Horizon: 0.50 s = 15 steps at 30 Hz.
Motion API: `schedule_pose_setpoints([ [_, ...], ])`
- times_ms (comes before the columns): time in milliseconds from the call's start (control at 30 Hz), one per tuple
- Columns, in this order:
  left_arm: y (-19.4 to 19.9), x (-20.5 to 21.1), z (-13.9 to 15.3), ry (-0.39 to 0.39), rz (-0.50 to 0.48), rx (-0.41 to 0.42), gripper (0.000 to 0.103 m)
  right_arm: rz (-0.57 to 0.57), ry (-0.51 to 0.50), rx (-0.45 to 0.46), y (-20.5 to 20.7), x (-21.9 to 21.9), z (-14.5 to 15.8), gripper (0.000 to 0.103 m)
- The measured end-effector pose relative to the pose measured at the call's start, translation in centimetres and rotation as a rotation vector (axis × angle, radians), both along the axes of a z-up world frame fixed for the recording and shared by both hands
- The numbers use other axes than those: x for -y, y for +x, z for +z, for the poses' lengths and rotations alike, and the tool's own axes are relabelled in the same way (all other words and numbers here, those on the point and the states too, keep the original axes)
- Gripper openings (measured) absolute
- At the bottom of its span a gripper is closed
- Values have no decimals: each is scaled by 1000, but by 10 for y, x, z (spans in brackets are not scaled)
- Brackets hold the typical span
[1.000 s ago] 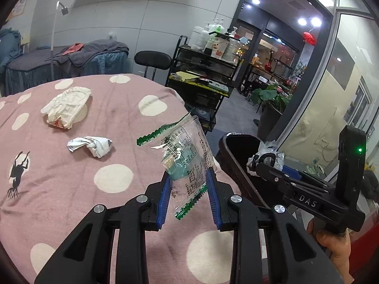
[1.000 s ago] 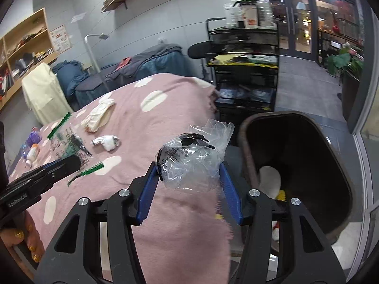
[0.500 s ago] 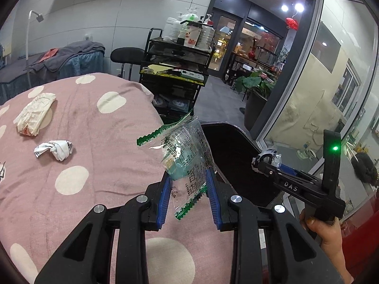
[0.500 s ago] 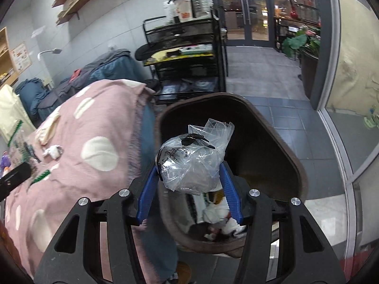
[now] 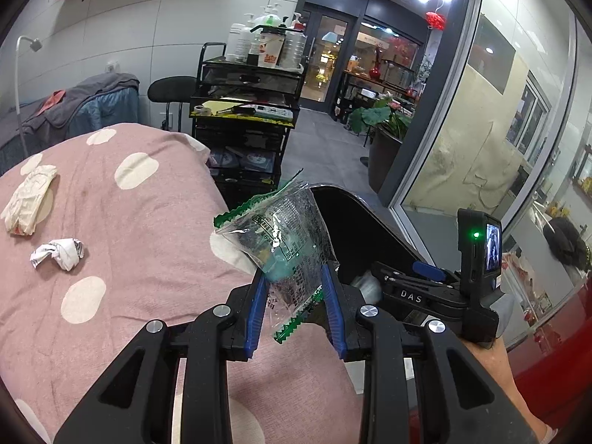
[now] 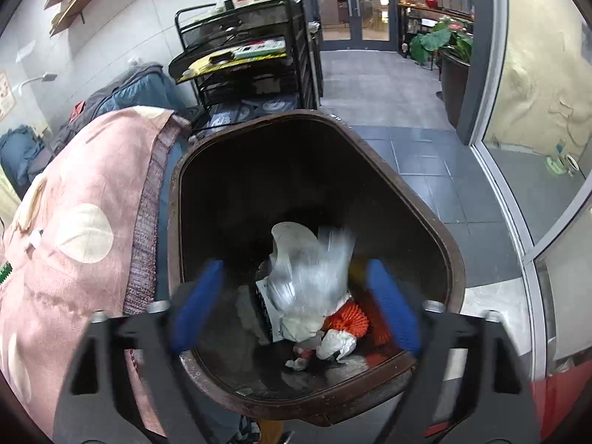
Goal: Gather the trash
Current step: 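Carry the clear plastic bag over the bin and open the right tool, then move the green-edged wrapper over the bin and open the left tool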
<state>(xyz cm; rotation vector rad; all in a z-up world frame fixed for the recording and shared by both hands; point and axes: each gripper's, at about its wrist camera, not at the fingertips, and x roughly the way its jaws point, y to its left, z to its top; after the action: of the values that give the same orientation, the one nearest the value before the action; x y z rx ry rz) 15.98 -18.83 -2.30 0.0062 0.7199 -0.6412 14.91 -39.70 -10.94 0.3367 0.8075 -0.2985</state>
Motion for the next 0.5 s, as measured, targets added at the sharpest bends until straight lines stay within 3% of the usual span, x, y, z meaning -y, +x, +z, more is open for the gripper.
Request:
schedule_pose_setpoints([
  [500,10,44,-2,31,-96,-8,29,3,-81,91,-37,-20,20,92],
])
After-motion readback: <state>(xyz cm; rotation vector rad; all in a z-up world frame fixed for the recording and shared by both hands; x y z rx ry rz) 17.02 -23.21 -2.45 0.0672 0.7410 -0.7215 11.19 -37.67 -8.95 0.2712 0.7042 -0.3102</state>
